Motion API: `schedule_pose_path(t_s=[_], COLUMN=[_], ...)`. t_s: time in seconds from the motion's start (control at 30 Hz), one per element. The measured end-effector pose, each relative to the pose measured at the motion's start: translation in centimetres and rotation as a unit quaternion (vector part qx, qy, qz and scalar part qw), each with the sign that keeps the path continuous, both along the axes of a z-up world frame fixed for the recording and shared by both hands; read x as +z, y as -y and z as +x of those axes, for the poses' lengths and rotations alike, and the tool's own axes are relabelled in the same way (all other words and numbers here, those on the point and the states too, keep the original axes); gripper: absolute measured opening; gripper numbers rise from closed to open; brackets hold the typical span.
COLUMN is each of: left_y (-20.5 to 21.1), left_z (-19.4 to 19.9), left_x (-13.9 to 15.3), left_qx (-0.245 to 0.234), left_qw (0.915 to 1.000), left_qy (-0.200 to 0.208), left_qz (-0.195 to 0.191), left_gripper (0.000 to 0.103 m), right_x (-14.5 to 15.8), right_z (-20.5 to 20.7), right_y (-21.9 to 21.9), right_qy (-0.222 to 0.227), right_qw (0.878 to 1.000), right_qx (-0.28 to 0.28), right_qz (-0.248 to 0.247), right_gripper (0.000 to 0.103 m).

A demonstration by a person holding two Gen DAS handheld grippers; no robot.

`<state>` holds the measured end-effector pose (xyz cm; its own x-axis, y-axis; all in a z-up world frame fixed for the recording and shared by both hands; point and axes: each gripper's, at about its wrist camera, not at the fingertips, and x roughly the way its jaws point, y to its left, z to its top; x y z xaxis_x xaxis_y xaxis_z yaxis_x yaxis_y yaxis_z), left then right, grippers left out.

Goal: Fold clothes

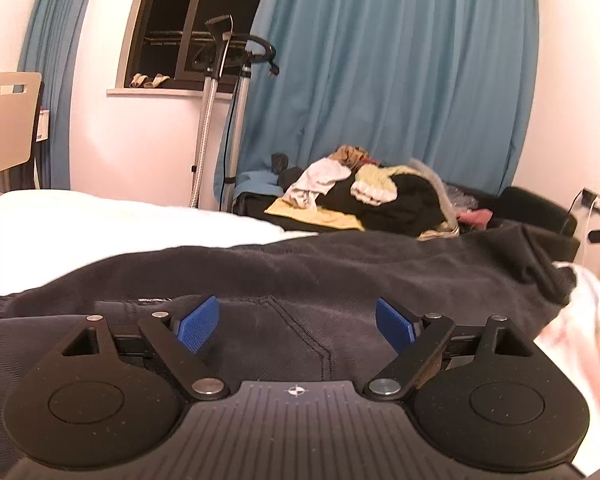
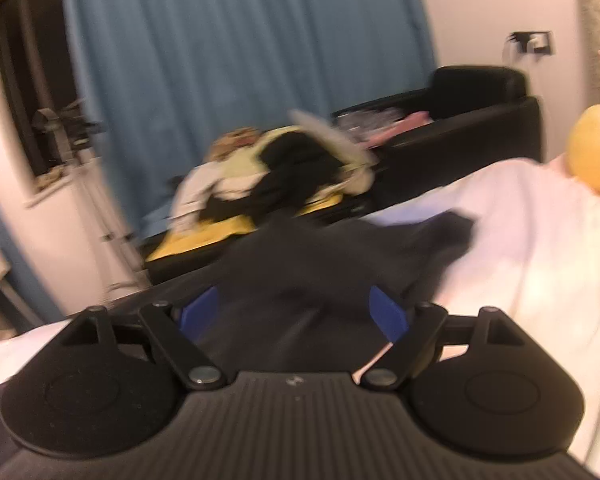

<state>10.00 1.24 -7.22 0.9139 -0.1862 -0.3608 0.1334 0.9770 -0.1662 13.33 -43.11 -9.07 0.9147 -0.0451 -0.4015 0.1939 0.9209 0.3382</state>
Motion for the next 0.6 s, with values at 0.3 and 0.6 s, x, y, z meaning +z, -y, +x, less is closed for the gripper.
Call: schedule_pose_path(t_s=[0.3,0.6], left_y=[-1.5,-8.1], left_z=[-4.6,-6.2], left_x=[1.9,5.8], left_qx=[0.02,0.089], left_qw=[0.9991,0.9934], left_qy=[-0.037,-0.051], left_qz=[0.001,-0.051], left_gripper=[0.088,0.088], right_x=[1.0,-0.5], right_z=[-7.0,-8.5], right_y=[-12.1,-13.1], right_qy=[0.024,0.025], right_qw=[0.992,0.983], right_qx=[0.122,0.18], right_qz=[-0.024,-0.01], right_gripper=[0.084,0.095])
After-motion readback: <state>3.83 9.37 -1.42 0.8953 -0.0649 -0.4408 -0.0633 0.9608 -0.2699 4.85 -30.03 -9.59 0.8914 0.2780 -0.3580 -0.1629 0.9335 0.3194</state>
